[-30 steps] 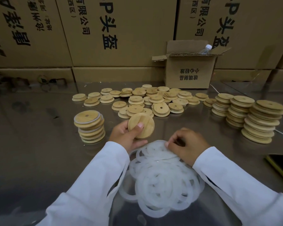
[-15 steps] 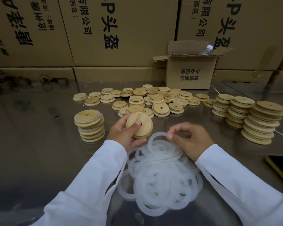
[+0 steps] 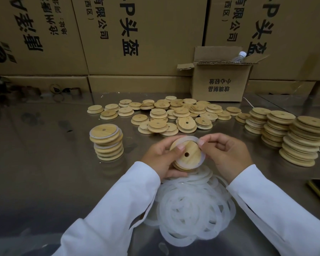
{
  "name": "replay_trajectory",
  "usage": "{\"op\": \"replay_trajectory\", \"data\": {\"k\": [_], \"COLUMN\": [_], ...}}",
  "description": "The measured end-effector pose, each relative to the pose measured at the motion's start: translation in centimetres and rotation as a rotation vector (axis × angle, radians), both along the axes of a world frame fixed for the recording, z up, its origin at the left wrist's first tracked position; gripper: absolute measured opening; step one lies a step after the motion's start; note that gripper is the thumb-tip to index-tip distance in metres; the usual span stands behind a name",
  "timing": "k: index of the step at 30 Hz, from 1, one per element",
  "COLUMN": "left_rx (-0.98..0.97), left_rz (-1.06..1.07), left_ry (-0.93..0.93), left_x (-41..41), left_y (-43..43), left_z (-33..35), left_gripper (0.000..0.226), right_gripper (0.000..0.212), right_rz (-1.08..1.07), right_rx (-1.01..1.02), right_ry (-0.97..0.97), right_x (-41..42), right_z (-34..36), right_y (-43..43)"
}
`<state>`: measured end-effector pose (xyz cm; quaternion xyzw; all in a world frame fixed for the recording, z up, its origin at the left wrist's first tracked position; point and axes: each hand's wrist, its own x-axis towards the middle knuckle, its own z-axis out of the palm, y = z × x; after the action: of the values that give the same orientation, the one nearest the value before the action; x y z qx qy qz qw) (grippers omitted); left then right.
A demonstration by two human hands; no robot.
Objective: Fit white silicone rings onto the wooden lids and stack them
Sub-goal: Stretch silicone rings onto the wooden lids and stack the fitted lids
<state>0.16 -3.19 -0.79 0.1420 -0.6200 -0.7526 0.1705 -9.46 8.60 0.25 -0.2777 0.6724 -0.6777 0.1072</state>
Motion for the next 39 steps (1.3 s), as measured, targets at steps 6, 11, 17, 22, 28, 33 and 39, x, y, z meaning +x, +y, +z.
{"op": "replay_trajectory", "data": {"k": [6,11,17,22,28,33,39], "left_rx": [0.013,-0.010,-0.082,-0.095,-0.052,-0.074,-0.074], "left_rz": [-0.022,-0.031,-0.007,-0.006,0.012,0.007,0.042], "left_ry": [0.008,0.012,0.034,0.070,0.077,0.107,0.146], "left_x": [0.04,0.12,0.08,0.16,0.20,0.24,0.19], "left_y": [-0.16,0.04,0.27,0.23,-0.15,-0.19,-0.10], "left_z": [0.18,0.30,0.20,-0.18,-0.17,-0.15,0.02], "left_gripper": [0.023,0.025,0.021,0.017,0.017,0.020,0.018], "right_gripper": [0.009,0.011,0.010,0.011,0.010,0.010,0.011], "right_rz": [-0.019,-0.019,-0.006,0.003,0.024,0.026,0.012], "right_rx": [0.018,-0.019,-0.036,-0.037,-0.054,-0.046,-0.004], "right_ry": [0.039,0.022,0.038,0.022,0.029,0.029,0.150], "right_x": [0.22,0.17,0.48,0.59,0.65,0.67,0.78], "right_z": [-0.10,-0.17,-0.03,0.06,0.30,0.46,0.53], "right_y": [-0.12,-0.23,-0.17,-0.20,-0.21,-0.09,0.05]}}
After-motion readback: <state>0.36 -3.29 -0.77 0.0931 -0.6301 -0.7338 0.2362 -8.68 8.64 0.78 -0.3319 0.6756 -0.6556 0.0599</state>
